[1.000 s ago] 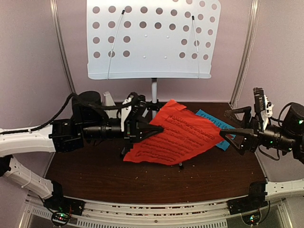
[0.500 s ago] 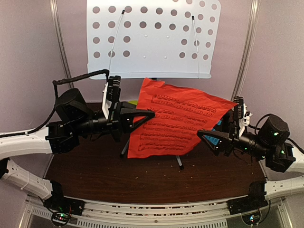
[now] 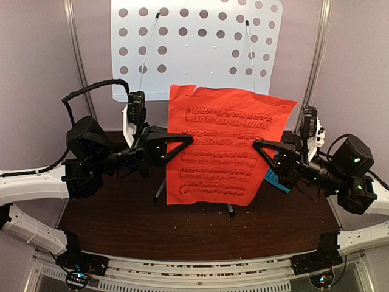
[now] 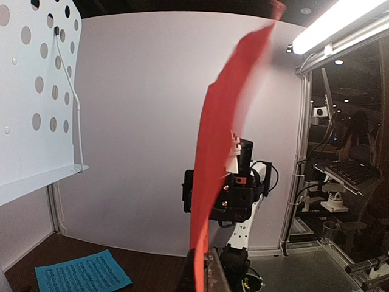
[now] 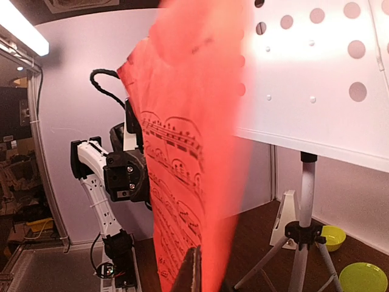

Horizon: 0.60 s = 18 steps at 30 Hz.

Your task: Set up the instrument practice props

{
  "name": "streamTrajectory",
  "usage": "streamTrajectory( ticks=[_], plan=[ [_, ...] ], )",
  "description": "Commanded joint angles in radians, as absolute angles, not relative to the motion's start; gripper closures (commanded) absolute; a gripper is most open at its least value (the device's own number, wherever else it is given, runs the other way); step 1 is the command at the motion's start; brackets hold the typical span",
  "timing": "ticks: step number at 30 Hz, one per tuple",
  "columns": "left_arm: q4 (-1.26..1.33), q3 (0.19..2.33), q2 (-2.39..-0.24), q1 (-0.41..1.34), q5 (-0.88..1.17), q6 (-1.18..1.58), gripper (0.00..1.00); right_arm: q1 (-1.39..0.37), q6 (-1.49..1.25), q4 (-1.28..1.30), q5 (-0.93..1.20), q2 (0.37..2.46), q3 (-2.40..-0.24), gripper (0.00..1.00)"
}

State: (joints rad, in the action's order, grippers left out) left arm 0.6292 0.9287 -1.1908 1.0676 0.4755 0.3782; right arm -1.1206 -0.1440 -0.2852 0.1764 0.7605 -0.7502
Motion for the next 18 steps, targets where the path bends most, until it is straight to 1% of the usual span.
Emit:
streamTrajectory(
  ticks=[1, 2, 5, 7, 8, 10, 15, 18],
  plan=[
    [0.662, 0.954, -1.194, 1.062, 0.464, 0.406, 1.0, -1.121, -0.155, -0.275, 0.186, 0.771, -0.826, 1.0],
    [0.639, 0.961, -1.185, 1.062, 0.445, 0.397, 0.99, -1.122, -0.156, -0.259, 0.17, 0.771, -0.84, 1.0],
    [0.541, 0.964, -1.137, 1.063, 0.357, 0.344, 0.77, -1.122, -0.164, -0.198, 0.11, 0.765, -0.893, 1.0],
    [0.536, 0.937, -1.089, 1.071, 0.286, 0.315, 0.6, -1.121, -0.173, -0.136, 0.067, 0.762, -0.944, 1.0],
    [0.519, 0.93, -1.064, 1.081, 0.24, 0.289, 0.55, -1.121, -0.176, -0.117, 0.051, 0.762, -0.965, 1.0],
    [0.459, 0.938, -1.029, 1.107, 0.149, 0.225, 0.5, -1.121, -0.174, -0.083, 0.029, 0.765, -1.008, 1.0],
    [0.282, 1.031, -1.006, 1.199, -0.123, 0.058, 0.43, -1.122, -0.167, -0.034, -0.005, 0.78, -1.11, 1.0],
    [0.227, 1.088, -0.994, 1.226, -0.228, -0.007, 0.33, -1.122, -0.162, -0.027, -0.019, 0.796, -1.164, 1.0]
  ],
)
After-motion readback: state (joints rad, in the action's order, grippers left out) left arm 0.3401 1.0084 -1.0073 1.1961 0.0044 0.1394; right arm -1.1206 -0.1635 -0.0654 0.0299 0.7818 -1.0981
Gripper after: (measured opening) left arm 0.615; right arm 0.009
